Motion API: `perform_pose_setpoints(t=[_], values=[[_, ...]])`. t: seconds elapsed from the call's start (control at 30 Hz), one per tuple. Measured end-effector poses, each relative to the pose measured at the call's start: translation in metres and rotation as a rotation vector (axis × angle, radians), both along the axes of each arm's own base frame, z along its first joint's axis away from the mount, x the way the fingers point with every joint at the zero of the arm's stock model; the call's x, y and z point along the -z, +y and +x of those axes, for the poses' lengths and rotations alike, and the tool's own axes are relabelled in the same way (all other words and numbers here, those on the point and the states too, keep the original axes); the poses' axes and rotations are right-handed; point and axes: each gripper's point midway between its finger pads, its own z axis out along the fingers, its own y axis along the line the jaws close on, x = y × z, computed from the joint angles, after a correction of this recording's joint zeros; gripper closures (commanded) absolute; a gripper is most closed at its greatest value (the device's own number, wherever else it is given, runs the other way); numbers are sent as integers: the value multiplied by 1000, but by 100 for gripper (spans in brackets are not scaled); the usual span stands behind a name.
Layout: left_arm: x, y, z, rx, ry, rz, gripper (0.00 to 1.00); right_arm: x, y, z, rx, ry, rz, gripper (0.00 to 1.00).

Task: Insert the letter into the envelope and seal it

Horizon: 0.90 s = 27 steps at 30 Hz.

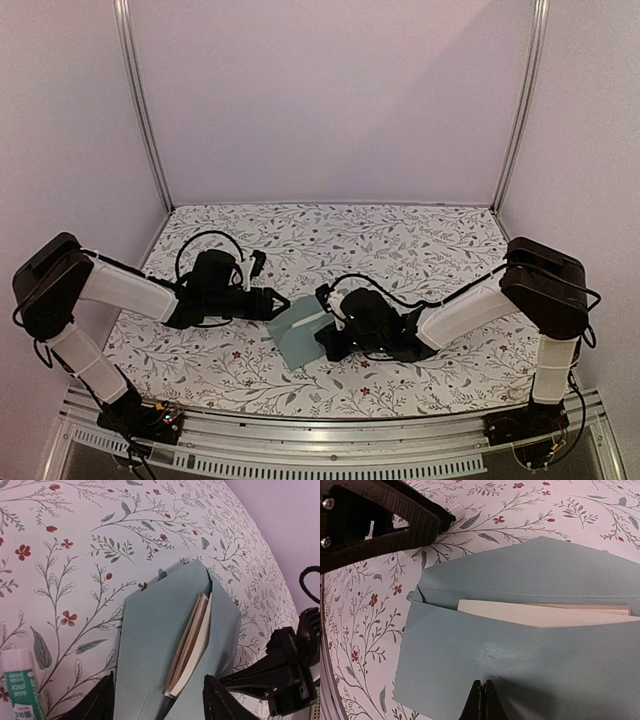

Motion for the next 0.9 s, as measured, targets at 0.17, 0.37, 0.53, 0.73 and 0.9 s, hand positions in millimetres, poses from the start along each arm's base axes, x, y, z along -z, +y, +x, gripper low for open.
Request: perform_pose_setpoints(t=[0.17, 0.37, 0.53, 0.73, 0.9], values=[[7, -2, -1, 15, 20, -8, 39, 12, -5, -1, 4, 5, -11, 100], [18, -2, -1, 20, 47, -8, 39, 16, -7, -1, 6, -1, 1, 100], [29, -2, -4, 23, 80, -4, 36, 17, -8, -2, 9, -5, 13, 100], [33, -4, -3, 32, 81, -5, 36, 17, -10, -3, 12, -6, 25, 100], [35, -18, -4, 111, 78, -37, 39, 17, -10, -3, 12, -5, 30, 100]])
